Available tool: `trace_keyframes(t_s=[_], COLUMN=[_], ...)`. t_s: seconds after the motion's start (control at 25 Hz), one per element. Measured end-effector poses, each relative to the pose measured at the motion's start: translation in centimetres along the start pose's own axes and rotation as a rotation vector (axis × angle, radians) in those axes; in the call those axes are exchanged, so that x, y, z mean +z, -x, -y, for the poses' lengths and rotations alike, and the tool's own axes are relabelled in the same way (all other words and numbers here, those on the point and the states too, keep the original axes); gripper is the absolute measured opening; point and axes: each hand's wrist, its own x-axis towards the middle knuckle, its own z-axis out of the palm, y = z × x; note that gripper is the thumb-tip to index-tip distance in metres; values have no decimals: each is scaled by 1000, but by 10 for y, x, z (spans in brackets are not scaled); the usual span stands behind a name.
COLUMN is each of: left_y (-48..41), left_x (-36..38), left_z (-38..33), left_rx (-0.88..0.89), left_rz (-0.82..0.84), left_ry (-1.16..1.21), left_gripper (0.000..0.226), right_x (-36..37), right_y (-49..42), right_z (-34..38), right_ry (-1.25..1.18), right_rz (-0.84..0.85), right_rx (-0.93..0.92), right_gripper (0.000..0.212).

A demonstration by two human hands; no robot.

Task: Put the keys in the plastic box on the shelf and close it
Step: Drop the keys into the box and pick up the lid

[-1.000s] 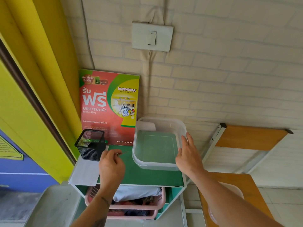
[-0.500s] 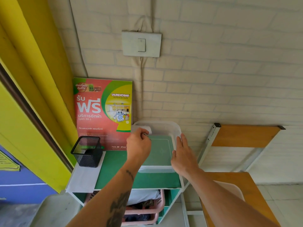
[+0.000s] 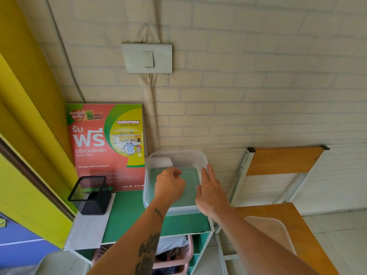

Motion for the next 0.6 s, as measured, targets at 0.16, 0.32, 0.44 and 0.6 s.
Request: trace_keyframes(t_s=[0.16, 0.32, 0.44, 0.6], left_y=[15, 33, 51, 70], left_x=[-2, -1, 16, 75], left_z=[-7, -12, -28, -56], left_rx=[68, 161, 229, 345], left_rz=[-33, -67, -56, 9], left_ry=[20, -2, -7, 23], left_gripper=[37, 30, 30, 30], right_x=[-3, -21, -41, -61], right_y=[-1, 8, 23, 48], right_z=[-3, -24, -63, -140], right_ry=[-41, -208, -271, -264], right_rz=[23, -24, -72, -31], right_rx=[-28, -77, -21, 111], right_gripper=[64, 60, 59, 58])
